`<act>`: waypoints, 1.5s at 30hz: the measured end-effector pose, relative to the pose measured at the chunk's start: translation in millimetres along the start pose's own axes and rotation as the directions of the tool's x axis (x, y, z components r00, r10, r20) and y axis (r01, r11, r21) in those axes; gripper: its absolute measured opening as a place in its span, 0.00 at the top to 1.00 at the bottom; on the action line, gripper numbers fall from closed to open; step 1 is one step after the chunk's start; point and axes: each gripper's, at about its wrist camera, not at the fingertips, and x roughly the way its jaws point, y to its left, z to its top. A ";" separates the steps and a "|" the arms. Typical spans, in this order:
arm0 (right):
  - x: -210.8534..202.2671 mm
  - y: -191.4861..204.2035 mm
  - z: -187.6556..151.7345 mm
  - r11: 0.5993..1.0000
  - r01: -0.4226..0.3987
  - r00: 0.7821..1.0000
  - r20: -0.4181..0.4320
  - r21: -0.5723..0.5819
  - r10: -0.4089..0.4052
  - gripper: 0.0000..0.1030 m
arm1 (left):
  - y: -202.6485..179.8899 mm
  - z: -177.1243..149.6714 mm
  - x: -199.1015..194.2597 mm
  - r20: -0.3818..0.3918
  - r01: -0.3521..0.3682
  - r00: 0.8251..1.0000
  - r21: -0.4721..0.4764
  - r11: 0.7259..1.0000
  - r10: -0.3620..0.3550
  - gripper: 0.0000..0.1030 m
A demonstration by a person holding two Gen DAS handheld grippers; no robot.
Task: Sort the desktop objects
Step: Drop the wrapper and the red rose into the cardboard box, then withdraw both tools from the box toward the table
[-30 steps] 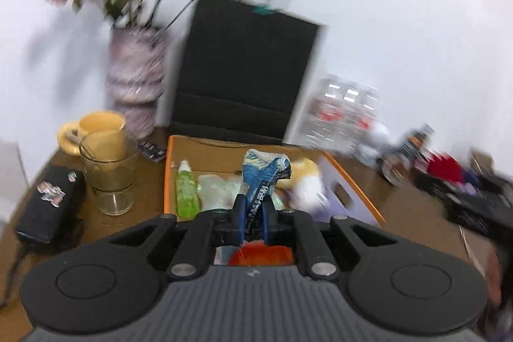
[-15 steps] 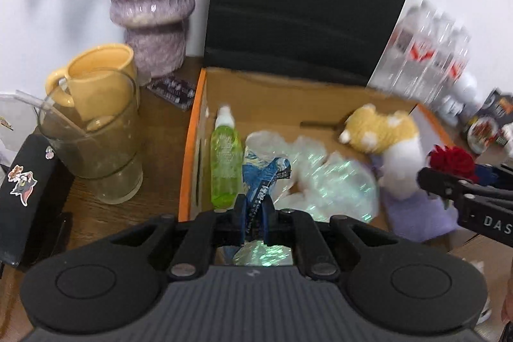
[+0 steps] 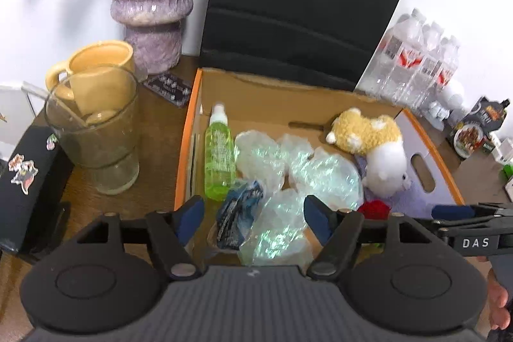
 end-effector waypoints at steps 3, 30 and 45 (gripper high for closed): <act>3.3 -3.2 -4.5 0.999 0.037 0.998 -0.047 -0.013 -0.037 0.16 | -2.8 -2.4 4.3 -0.011 -0.003 1.000 0.013 1.000 0.003 0.31; -59.0 17.5 -20.9 0.999 0.041 0.998 0.039 -0.024 -0.040 0.13 | -28.3 -18.4 -52.1 0.070 -0.039 0.997 0.122 0.992 0.031 0.16; -148.1 14.6 -191.2 0.998 0.019 0.932 0.361 0.061 -0.040 0.01 | -21.9 -181.8 -155.6 0.272 -0.129 0.955 0.019 0.991 0.119 0.00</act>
